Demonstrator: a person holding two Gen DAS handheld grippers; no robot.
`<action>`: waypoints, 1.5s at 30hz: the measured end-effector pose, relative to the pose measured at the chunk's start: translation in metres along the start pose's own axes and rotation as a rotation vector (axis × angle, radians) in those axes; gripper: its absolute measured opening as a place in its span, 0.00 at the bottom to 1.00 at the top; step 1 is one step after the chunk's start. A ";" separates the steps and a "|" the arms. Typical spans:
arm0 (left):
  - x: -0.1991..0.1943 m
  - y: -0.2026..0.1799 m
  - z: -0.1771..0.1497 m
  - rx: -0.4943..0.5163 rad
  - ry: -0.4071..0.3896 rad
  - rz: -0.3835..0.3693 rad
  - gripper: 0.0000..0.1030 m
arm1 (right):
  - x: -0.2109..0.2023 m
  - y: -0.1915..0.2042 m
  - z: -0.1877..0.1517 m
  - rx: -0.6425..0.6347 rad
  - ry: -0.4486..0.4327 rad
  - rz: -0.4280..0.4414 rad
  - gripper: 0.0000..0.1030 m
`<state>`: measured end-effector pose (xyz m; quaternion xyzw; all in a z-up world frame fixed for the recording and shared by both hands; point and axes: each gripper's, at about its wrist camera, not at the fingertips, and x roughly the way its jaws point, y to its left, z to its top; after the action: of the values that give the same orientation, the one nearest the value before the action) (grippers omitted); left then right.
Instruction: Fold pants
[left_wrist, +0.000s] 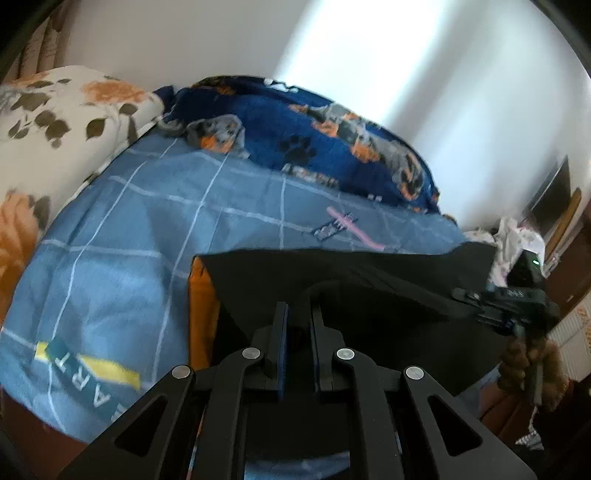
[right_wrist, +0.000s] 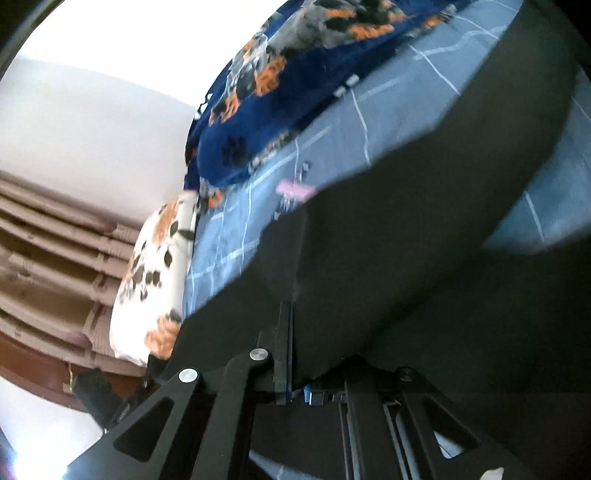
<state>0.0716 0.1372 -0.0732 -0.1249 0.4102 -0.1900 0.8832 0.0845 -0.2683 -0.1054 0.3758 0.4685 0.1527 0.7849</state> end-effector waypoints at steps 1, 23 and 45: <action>-0.001 0.002 -0.005 -0.001 0.007 0.006 0.10 | -0.003 0.000 -0.010 -0.007 0.000 -0.003 0.05; -0.011 0.020 -0.057 -0.018 0.075 0.200 0.55 | 0.008 -0.027 -0.104 0.004 0.106 -0.086 0.06; -0.035 0.066 -0.077 -0.415 0.247 -0.024 0.62 | 0.016 -0.034 -0.105 0.063 0.115 -0.010 0.09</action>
<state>0.0067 0.2063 -0.1232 -0.2842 0.5437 -0.1260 0.7796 -0.0006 -0.2352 -0.1697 0.3886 0.5195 0.1552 0.7450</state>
